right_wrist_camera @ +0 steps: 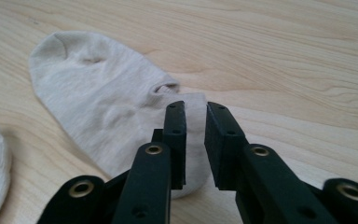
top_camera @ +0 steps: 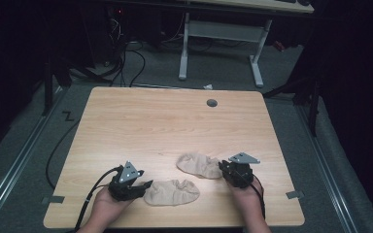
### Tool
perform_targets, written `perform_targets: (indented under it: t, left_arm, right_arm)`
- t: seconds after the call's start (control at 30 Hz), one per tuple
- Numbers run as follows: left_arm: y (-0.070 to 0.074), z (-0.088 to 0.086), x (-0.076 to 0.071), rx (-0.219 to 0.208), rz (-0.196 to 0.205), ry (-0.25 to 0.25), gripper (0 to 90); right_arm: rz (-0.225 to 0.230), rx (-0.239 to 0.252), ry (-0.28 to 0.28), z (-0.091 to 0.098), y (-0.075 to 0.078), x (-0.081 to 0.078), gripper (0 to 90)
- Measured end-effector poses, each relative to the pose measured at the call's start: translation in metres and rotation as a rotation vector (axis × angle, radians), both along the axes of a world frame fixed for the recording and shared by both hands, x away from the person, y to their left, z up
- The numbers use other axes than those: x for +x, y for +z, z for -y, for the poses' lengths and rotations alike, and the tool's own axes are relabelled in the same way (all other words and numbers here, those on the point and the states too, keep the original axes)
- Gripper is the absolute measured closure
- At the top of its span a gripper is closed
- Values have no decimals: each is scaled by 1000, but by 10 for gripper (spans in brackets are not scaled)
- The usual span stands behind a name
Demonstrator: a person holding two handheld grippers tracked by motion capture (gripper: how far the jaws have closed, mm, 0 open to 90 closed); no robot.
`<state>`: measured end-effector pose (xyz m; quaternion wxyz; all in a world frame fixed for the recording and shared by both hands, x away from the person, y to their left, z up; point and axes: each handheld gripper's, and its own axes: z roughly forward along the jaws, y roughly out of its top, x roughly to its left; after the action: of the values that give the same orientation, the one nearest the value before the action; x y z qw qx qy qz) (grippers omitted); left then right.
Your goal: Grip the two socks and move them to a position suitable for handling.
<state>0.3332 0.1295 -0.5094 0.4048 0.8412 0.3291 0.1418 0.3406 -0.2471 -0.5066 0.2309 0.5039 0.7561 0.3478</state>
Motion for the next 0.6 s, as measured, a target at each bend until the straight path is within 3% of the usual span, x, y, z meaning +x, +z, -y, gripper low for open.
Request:
perform_targets:
  t: [0.17, 0.23, 0.37, 0.4, 0.5, 0.6]
  left_arm:
    - [7, 11, 18, -15, -14, 10, 477]
    - [7, 19, 27, -22, -21, 14, 477]
    - [3, 23, 29, -33, -31, 7, 474]
    - [0, 25, 28, -30, -32, 5, 472]
    - [-3, 25, 25, -38, -42, -2, 475]
    - [-4, 24, 24, -30, -35, 2, 480]
  right_arm:
    - [-12, 7, -15, 3, 4, 9, 731]
    - [-40, 51, -43, 10, 2, 9, 697]
    - [-78, 50, -44, 15, -8, 7, 684]
    - [-123, 53, -26, 14, -14, 9, 733]
    - [-119, 3, 2, 4, -15, 12, 861]
    - [-97, -51, 44, -11, -15, 19, 872]
